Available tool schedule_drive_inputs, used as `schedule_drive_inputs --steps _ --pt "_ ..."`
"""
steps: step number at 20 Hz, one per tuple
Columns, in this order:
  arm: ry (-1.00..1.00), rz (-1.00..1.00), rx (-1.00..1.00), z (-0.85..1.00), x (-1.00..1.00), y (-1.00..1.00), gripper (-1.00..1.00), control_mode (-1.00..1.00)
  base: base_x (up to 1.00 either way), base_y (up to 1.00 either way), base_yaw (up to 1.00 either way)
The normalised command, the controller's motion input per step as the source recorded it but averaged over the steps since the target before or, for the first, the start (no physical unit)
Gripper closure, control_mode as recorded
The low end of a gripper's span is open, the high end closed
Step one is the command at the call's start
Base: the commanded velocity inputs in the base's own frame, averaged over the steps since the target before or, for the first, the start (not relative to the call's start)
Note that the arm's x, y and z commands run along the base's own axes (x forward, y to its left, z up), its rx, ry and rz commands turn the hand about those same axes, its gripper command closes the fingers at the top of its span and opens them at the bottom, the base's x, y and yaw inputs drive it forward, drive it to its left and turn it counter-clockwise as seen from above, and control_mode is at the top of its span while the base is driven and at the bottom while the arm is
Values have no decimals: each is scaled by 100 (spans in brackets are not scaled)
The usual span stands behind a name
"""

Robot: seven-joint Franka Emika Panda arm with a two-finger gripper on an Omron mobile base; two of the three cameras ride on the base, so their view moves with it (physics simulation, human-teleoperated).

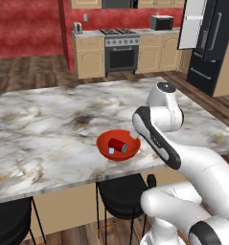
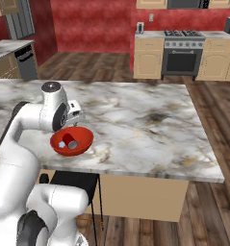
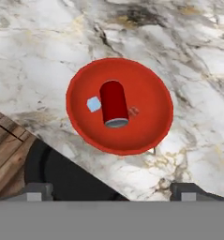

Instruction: Open the fridge, grab two sodas, and place both sodas inside the bowl with ice on the dining counter.

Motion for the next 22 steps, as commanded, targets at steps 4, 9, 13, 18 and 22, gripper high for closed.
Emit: schedule_drive_inputs --steps 4,9,13,18,22 --pt "-24 -20 17 96 -59 -48 -100 -100 0 0 0" --pt "-34 -20 17 51 -58 -41 -100 -100 0 0 0" --pt "-31 -25 21 14 -72 -22 -100 -100 0 0 0" --pt "-22 -27 17 0 -91 -19 -100 -100 0 0 0" --pt "-11 -25 9 0 -93 -20 -100 -100 0 0 0"
